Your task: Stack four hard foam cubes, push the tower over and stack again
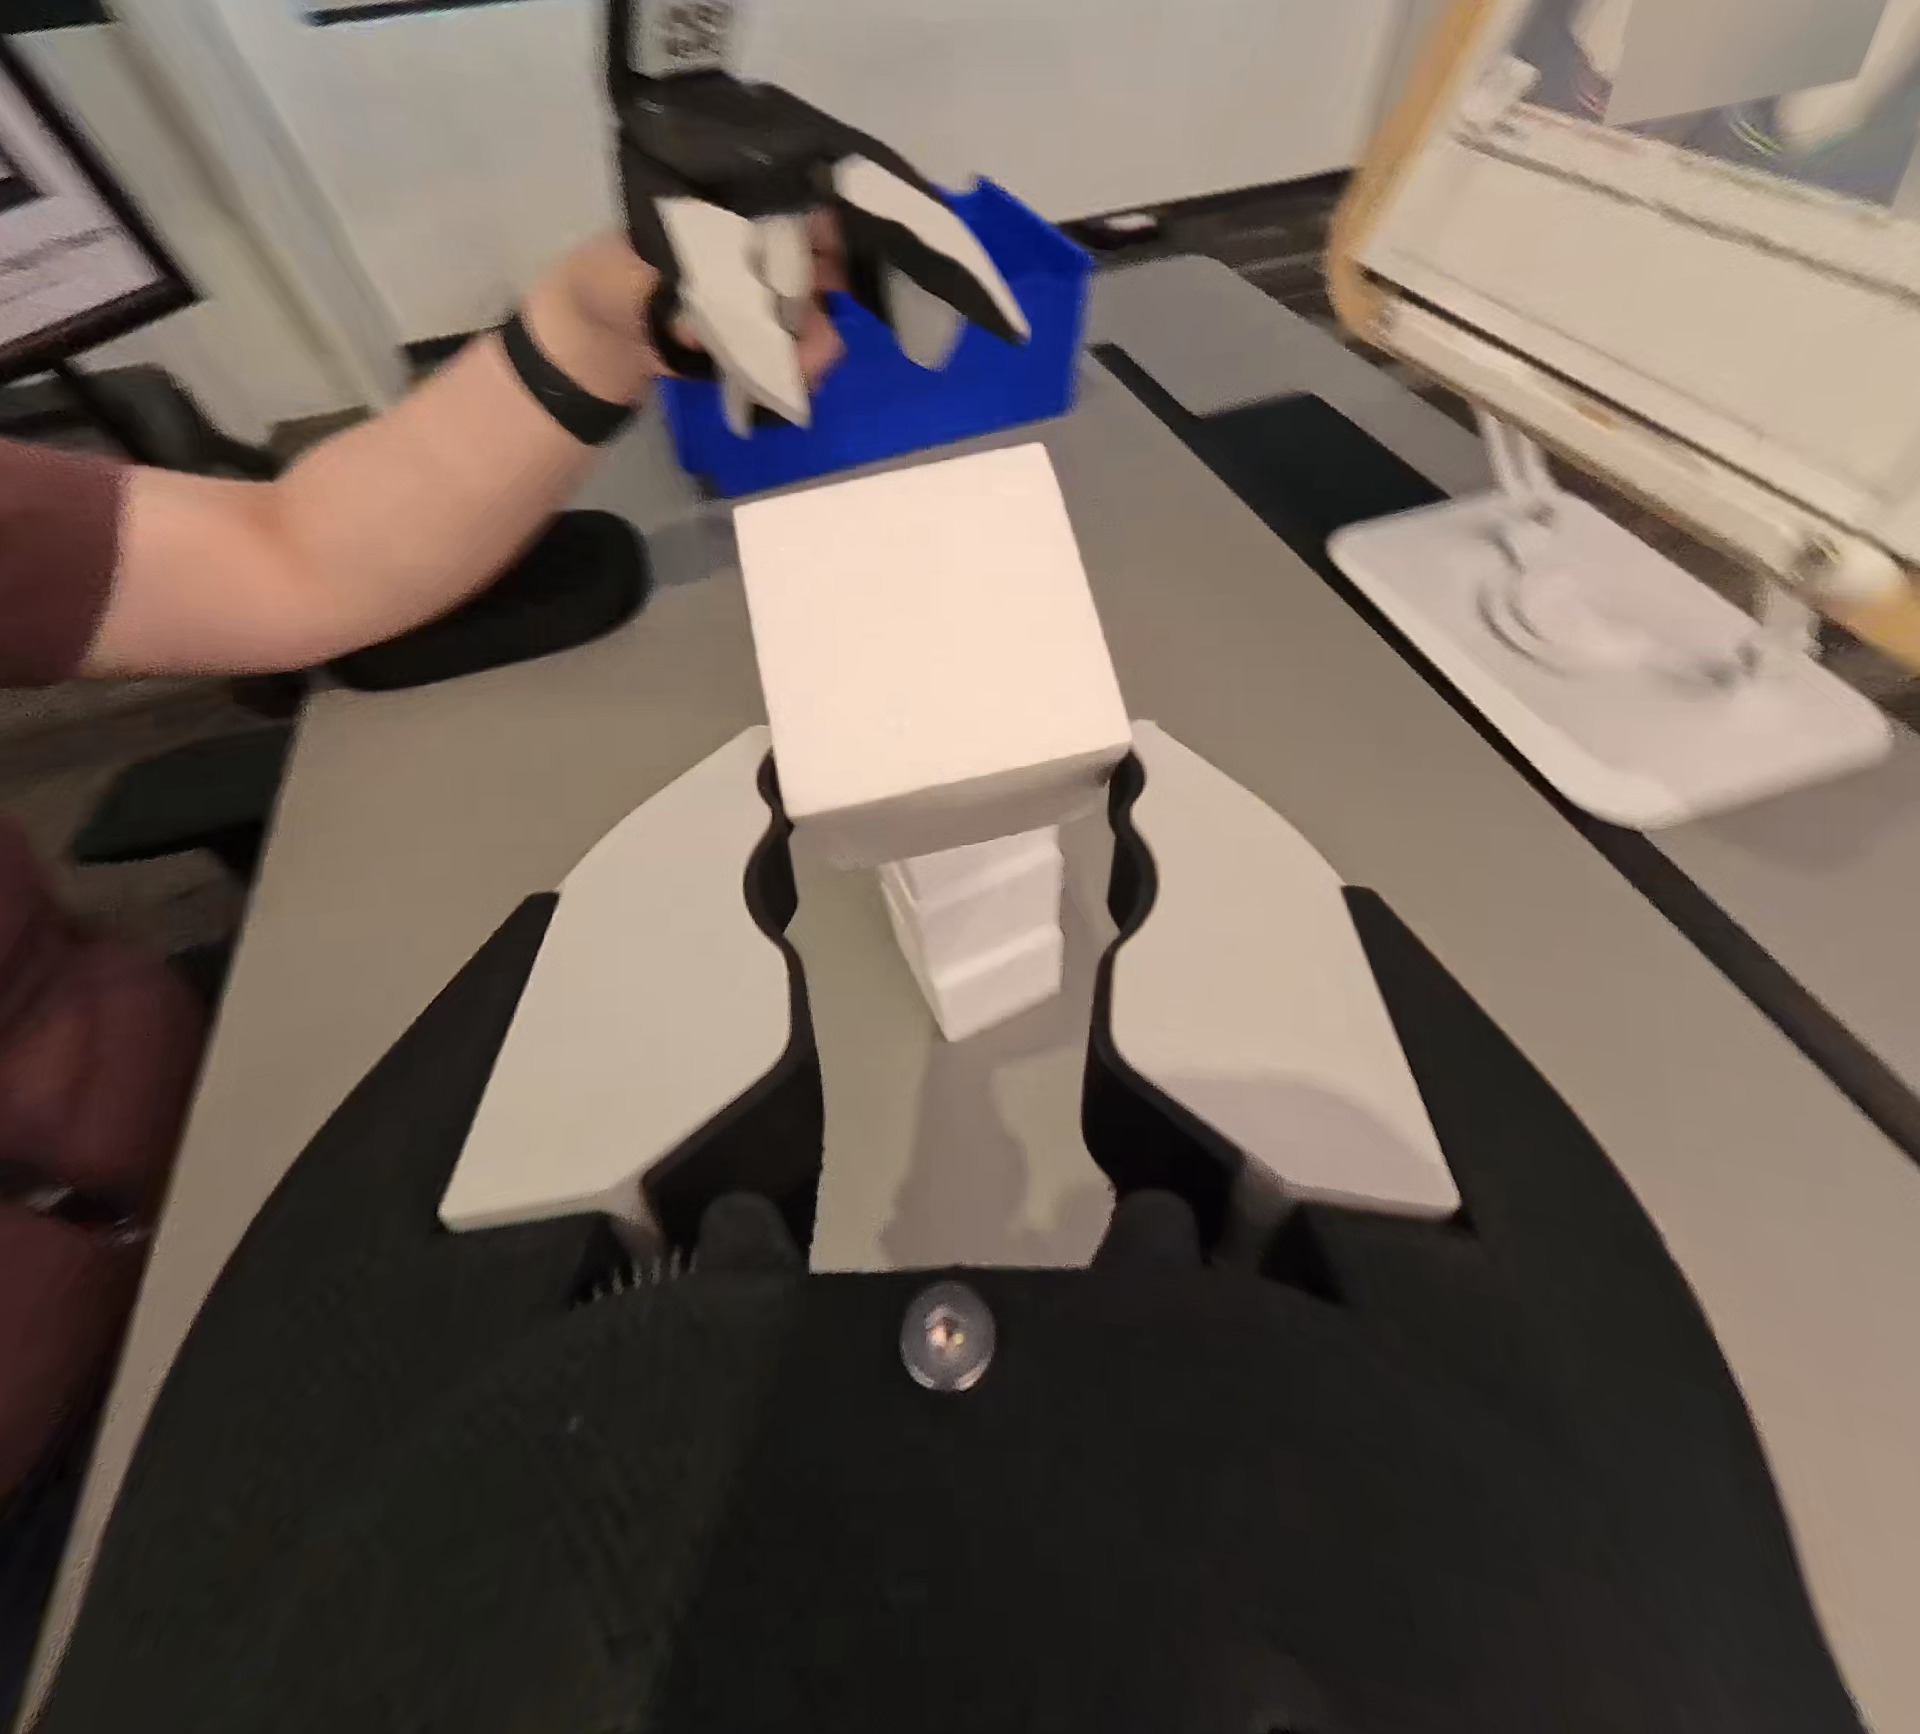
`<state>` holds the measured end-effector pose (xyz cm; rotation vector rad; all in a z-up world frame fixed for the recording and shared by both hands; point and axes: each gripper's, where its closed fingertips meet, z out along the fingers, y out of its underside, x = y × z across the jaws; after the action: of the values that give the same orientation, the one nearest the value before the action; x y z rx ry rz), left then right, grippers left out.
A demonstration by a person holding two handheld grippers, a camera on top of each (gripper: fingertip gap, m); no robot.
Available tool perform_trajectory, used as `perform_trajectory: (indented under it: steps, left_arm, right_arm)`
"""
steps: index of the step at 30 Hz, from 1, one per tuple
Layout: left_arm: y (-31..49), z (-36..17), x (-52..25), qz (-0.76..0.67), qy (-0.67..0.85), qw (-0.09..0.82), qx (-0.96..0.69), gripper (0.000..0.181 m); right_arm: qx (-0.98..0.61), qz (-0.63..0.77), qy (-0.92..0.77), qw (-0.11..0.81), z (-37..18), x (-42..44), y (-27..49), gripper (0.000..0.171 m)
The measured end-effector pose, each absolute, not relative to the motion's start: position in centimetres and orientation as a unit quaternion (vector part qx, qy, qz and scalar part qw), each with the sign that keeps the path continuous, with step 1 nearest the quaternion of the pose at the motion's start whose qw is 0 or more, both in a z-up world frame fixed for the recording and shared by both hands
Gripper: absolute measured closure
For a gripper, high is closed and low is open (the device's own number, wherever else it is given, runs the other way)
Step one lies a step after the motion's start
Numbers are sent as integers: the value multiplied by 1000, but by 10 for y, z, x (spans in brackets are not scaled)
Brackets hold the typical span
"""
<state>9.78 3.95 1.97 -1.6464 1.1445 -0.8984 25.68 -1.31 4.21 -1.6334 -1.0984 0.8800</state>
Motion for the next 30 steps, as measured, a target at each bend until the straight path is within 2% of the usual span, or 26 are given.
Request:
perform_trajectory:
  steps: [6,15,20,25,30]
  left_arm:
    - [39,13,100,-360,471,445,-671,93]
    - [35,6,107,-363,486,431,-668,94]
    - [36,6,108,-363,486,431,-668,94]
    - [36,12,104,-367,481,438,-665,93]
    - [39,29,89,-362,464,461,-664,95]
  right_arm:
    - [-661,322,-560,381,23,212,-15,111]
    - [-691,311,-557,340,4,214,0,111]
    - [-687,303,-562,348,2,213,1,111]
    - [-674,316,-537,396,19,214,-4,95]
    - [-709,283,-469,443,8,249,-12,99]
